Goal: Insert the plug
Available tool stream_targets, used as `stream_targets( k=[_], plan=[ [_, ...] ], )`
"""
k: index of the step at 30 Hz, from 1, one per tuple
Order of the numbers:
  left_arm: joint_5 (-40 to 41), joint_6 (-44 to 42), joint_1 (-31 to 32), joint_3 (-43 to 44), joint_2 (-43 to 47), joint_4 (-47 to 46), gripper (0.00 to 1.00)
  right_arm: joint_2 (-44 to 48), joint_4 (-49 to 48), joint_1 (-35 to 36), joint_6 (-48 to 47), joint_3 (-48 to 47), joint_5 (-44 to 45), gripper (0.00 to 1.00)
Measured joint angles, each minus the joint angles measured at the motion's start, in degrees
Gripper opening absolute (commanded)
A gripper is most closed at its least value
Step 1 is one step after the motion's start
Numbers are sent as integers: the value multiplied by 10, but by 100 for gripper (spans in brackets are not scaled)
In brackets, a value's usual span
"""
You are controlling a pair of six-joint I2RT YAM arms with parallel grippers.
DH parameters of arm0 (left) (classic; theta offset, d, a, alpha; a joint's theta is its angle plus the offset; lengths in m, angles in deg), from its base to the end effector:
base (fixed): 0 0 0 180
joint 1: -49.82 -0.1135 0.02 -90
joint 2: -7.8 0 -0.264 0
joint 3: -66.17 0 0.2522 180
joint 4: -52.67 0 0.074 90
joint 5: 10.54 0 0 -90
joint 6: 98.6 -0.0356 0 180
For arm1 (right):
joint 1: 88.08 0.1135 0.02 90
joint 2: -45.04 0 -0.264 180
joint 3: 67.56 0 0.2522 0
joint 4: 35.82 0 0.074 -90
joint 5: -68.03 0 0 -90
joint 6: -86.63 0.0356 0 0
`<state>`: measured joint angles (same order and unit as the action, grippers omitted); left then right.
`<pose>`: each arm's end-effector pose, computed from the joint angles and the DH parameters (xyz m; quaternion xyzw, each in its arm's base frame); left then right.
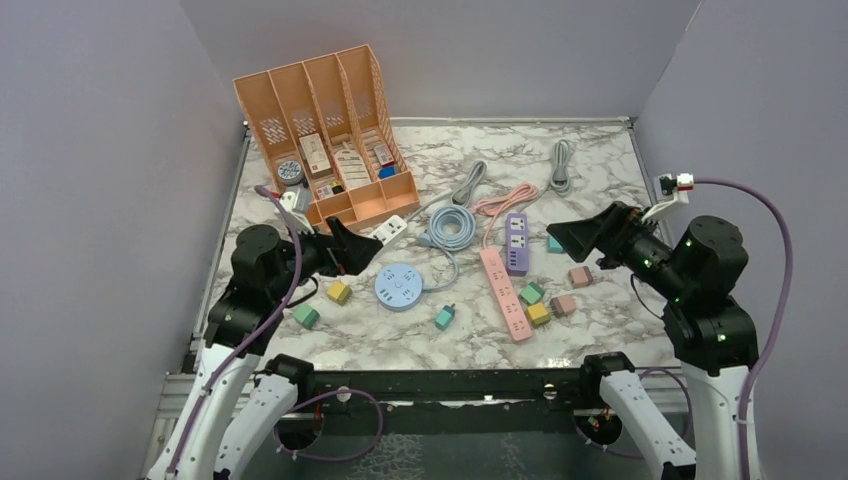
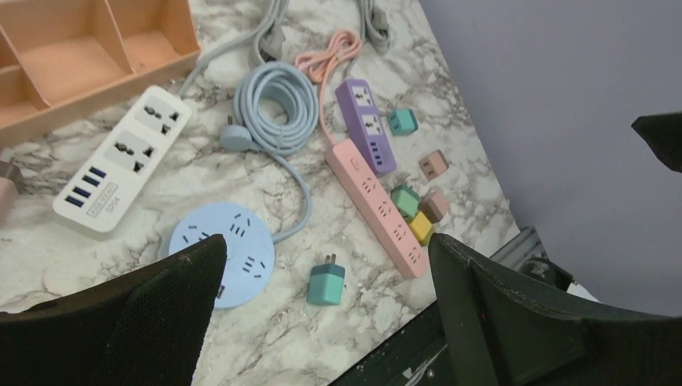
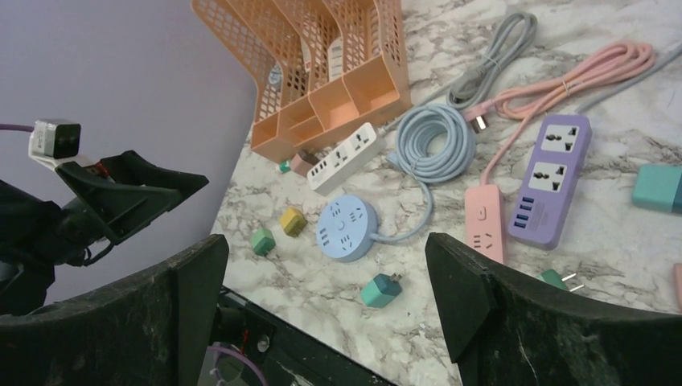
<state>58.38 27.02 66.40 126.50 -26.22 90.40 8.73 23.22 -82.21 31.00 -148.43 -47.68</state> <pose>0.1232 -0.0500 0.3518 -0.0116 0.7696 -0.4010 0.4968 0.0876 0.0245 0.4203 0.0577 0.7806 0.3705 0.5001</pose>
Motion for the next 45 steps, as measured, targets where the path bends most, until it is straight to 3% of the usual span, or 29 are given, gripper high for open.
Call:
stream_targets(
  k=[5, 12, 24, 33, 45],
  plan=[
    [-14, 4, 19, -34, -24, -2, 99, -8, -4, -2, 6, 55, -1, 86],
    [-3, 43, 50, -65, -71, -2, 84, -28, -17, -3, 19, 130, 0, 81],
    [103, 73, 245, -77, -235, -15, 71, -66, -53, -3, 51, 215, 40, 74],
    [139, 45, 365, -53, -363, -42, 70, -82, -64, -3, 58, 230, 61, 72],
    [165, 10, 400, -20, -455, -55, 66, -80, -63, -3, 64, 254, 70, 70]
  ],
)
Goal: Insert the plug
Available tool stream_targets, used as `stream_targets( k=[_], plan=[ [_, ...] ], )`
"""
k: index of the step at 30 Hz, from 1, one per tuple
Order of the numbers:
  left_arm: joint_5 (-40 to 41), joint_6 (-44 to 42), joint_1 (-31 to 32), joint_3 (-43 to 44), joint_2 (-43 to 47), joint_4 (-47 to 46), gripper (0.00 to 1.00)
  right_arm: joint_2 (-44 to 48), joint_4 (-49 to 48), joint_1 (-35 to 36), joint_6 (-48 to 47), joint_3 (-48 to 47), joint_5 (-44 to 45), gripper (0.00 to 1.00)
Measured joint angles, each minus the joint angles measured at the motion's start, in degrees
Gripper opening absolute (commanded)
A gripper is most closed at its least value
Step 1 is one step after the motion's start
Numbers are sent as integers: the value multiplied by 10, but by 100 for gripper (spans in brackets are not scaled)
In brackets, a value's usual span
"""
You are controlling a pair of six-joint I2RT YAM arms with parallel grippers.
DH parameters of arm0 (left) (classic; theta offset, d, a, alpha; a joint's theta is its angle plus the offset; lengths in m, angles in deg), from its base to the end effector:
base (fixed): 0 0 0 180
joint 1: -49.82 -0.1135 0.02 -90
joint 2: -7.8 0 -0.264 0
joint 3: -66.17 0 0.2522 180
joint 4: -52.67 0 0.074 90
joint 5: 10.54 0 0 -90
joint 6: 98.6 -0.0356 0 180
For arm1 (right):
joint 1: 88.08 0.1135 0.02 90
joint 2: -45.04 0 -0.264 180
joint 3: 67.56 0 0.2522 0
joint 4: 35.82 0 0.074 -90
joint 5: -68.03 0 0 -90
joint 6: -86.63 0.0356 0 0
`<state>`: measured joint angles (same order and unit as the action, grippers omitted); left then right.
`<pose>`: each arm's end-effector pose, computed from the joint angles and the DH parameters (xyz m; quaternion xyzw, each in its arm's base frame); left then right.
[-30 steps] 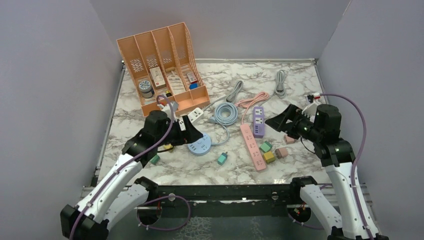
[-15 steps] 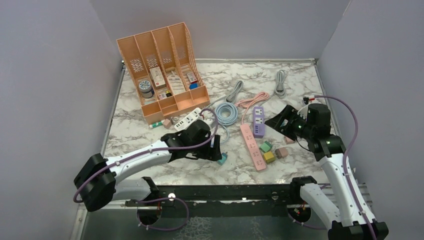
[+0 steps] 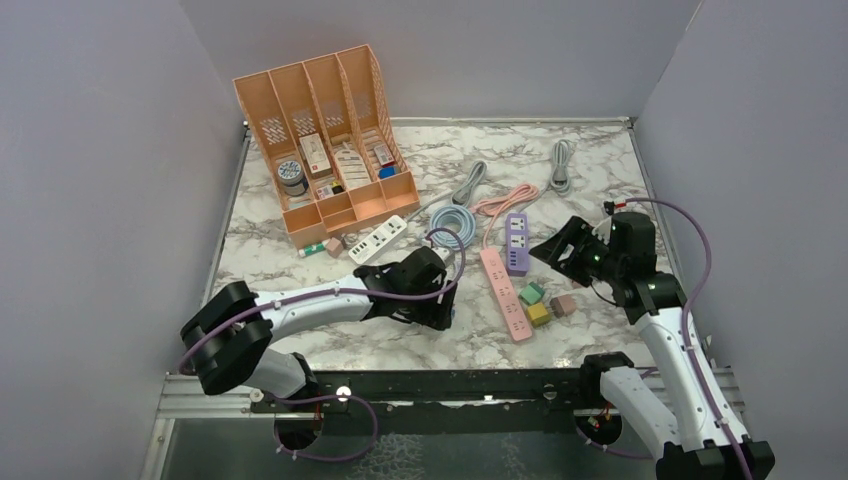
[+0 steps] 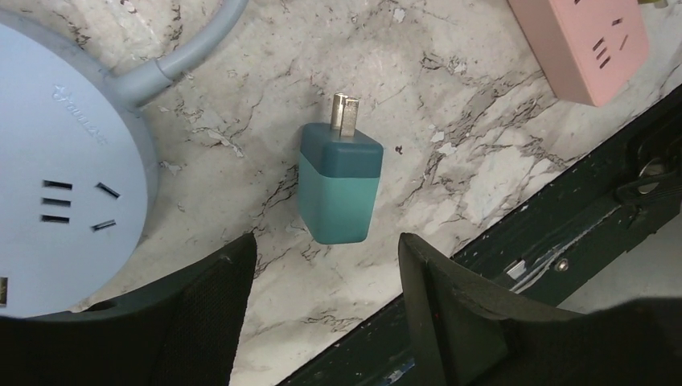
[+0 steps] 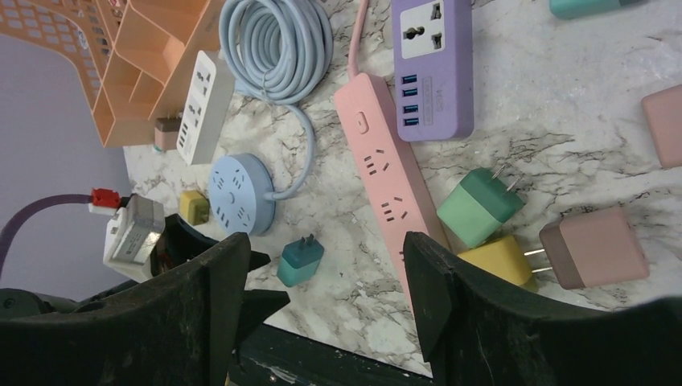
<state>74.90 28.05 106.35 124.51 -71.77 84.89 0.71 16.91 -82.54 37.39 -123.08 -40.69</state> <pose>0.1479 -0.2289 0.1939 0.1761 0.9324 -0.2536 0.1879 0.1573 0.0267 0.2755 0.2086 0.8778 0.2956 0.3140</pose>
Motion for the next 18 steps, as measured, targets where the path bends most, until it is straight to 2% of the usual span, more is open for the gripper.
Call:
stream_targets(
  k=[3, 7, 11, 15, 18],
  plan=[
    [0, -6, 3, 4, -18, -1, 62, 2, 0, 0, 0, 0, 0, 69],
    [0, -12, 6, 22, -43, -8, 49, 3, 1, 0, 0, 3, 0, 69],
    [12, -12, 10, 29, -60, -16, 41, 13, 4, 0, 0, 12, 0, 69],
    [24, -10, 11, 31, -69, -16, 15, 21, 5, 0, 0, 20, 0, 69],
    [35, -13, 11, 39, -69, -18, 6, 25, 5, 0, 0, 26, -2, 69]
  ],
)
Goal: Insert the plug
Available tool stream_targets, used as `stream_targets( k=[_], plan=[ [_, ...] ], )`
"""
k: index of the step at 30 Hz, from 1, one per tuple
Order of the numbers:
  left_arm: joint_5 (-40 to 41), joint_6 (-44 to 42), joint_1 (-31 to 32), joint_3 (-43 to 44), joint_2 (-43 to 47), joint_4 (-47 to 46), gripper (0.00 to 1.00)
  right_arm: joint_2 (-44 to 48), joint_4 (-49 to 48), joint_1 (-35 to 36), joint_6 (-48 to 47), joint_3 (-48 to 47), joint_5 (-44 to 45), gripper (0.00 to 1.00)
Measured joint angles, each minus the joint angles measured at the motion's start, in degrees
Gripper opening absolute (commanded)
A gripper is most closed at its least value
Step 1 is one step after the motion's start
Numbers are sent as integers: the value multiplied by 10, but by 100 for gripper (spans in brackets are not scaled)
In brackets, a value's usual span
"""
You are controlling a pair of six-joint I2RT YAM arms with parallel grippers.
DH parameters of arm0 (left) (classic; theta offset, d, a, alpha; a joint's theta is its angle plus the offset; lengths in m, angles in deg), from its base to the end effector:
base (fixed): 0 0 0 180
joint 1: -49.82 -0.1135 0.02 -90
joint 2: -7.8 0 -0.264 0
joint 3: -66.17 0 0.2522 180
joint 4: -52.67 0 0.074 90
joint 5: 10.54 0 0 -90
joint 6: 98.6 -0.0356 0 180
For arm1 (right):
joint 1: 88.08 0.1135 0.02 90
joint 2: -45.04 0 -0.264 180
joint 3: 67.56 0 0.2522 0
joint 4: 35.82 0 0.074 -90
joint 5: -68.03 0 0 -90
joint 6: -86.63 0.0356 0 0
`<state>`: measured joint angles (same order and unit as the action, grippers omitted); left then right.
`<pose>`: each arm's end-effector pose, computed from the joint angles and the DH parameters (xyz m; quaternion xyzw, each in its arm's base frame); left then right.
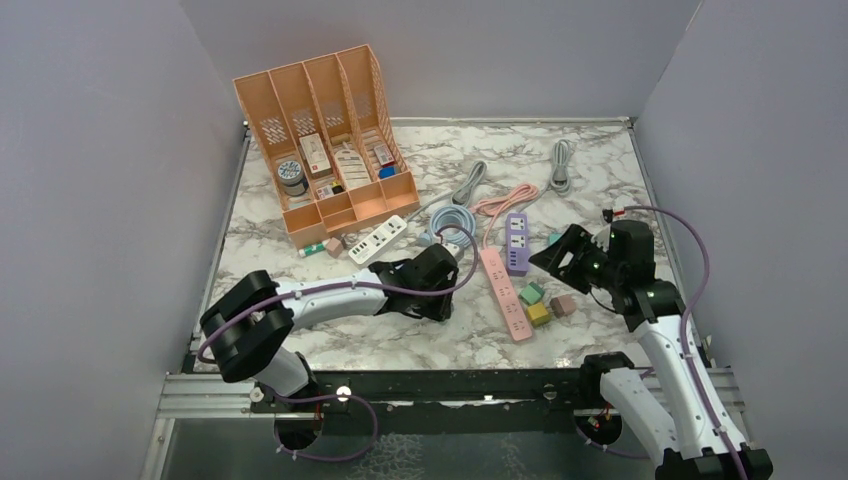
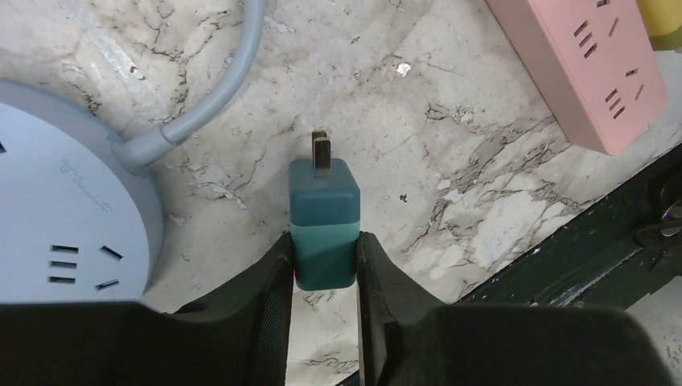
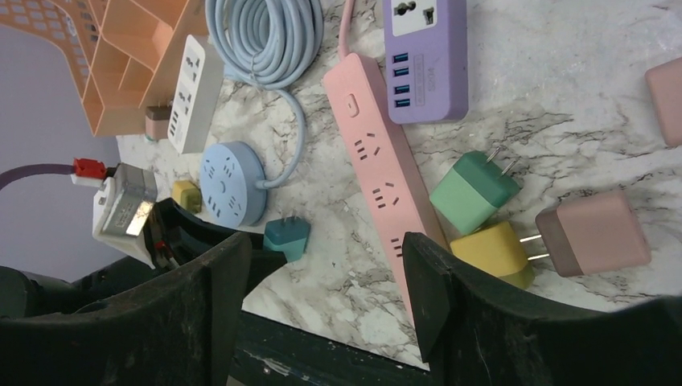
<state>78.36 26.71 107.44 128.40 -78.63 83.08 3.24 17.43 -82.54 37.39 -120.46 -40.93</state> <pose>0.1585 -0.2512 0.1843 0.1872 0.9341 -0.2266 0.2027 0.1487 0.0260 0.2658 0.2091 0.8796 0.2957 0.3086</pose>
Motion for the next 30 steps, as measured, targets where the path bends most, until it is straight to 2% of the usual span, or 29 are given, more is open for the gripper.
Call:
stream_targets(
  k=[4, 8, 12, 16, 23, 30],
  plan=[
    [12, -2, 0, 0, 21, 3, 5, 10, -9, 0, 0, 15, -28, 70],
    [30, 1, 0, 9, 94, 5, 5, 27, -66, 0, 9, 39, -106, 74],
    [49, 24, 0, 52, 164, -25, 5, 45, -174, 0, 63, 61, -191, 81],
    [70, 71, 0, 74, 225, -108, 5, 59, -319, 0, 150, 71, -251, 86],
    [82, 175, 0, 75, 255, -239, 4, 49, -490, 0, 268, 64, -289, 86],
    [71, 262, 0, 97, 224, -298, 3, 30, -542, 0, 344, 34, -289, 78]
  ],
)
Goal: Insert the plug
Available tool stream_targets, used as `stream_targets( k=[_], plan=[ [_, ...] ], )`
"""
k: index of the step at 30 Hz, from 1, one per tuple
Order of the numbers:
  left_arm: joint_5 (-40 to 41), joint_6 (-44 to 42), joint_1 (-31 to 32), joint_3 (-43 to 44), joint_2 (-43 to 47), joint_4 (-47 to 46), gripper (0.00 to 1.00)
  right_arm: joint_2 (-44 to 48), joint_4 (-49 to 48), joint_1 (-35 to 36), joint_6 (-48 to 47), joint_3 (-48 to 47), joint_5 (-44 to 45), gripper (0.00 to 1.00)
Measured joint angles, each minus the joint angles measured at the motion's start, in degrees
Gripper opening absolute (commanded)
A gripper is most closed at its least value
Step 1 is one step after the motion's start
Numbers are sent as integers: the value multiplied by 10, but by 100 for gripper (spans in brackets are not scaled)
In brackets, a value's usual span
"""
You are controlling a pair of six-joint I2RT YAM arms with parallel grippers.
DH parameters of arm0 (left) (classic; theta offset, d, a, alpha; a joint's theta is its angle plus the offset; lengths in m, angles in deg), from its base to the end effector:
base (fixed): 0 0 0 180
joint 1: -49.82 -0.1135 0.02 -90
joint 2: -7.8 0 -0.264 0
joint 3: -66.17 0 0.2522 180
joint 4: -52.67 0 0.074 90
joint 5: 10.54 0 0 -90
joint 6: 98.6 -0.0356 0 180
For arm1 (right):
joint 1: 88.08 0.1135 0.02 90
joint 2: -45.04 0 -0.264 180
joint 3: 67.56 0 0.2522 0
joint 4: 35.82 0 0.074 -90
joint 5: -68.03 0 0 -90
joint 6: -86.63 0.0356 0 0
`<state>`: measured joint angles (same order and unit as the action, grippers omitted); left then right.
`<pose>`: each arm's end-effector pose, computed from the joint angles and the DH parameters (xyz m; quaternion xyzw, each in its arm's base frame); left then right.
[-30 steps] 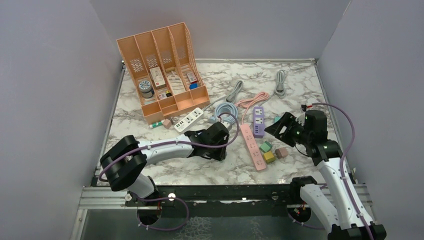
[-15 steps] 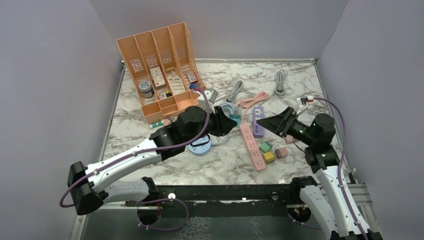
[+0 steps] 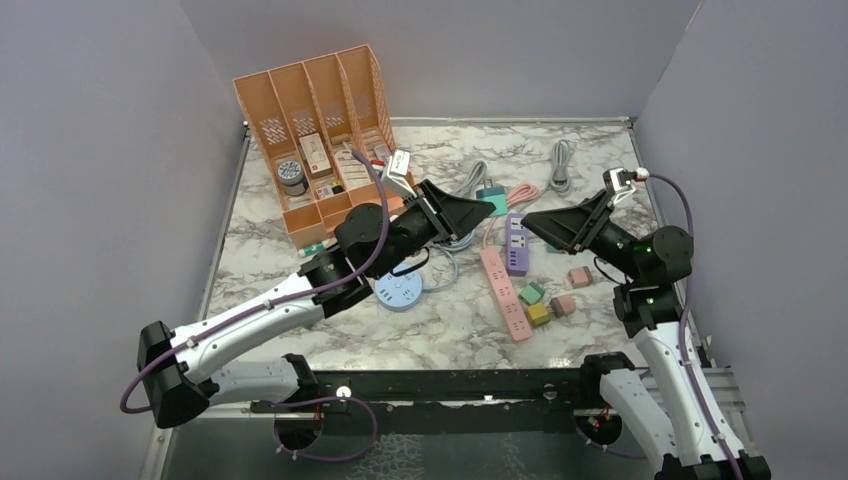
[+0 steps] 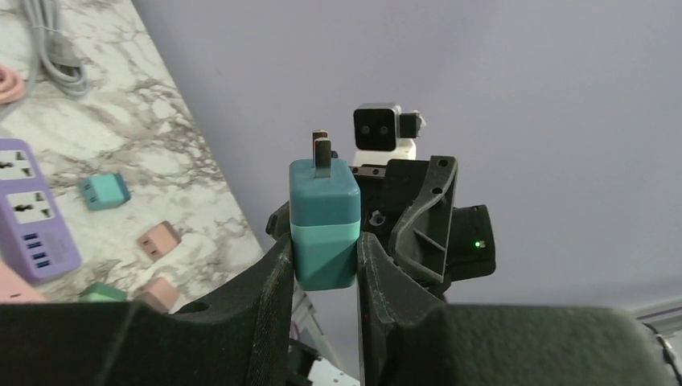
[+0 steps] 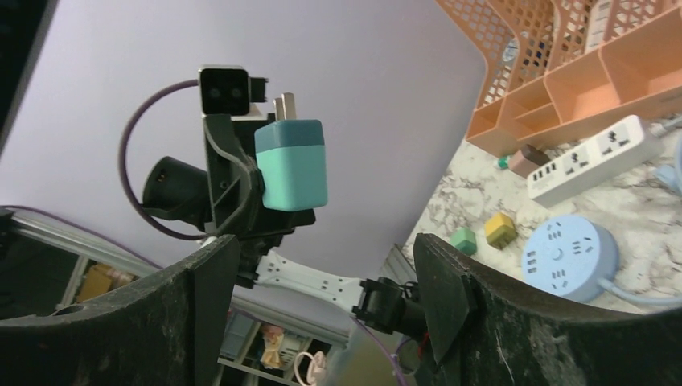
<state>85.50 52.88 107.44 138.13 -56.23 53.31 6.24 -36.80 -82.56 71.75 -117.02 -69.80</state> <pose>0.1438 -0.2198 0.3995 -0.0617 0.6581 -0.6286 0.4099 0.1547 0.0415 0.3453 0.0716 0.6536 0.6538 0.3746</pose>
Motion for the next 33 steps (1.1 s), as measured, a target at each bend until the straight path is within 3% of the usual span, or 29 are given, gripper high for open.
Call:
stream_targets(
  k=[9, 19, 24, 27, 30, 33],
  plan=[
    [-21, 41, 0, 19, -27, -34, 3, -52, -50, 16, 60, -34, 0, 70],
    [-28, 50, -1, 19, -39, -44, 2, -98, -106, 89, 87, -37, 12, 28],
    [-27, 50, -1, 16, -38, -61, 4, -103, -139, 94, 99, -37, 19, 17],
    [-26, 50, -2, 9, -34, -69, 15, -109, -154, 94, 101, -36, 19, 14],
    [-26, 49, -5, 1, -30, -74, 48, -117, -165, 97, 98, -36, 18, 13],
    [-41, 45, -20, -10, -26, -75, 63, -124, -166, 98, 77, -36, 16, 12]
  ],
)
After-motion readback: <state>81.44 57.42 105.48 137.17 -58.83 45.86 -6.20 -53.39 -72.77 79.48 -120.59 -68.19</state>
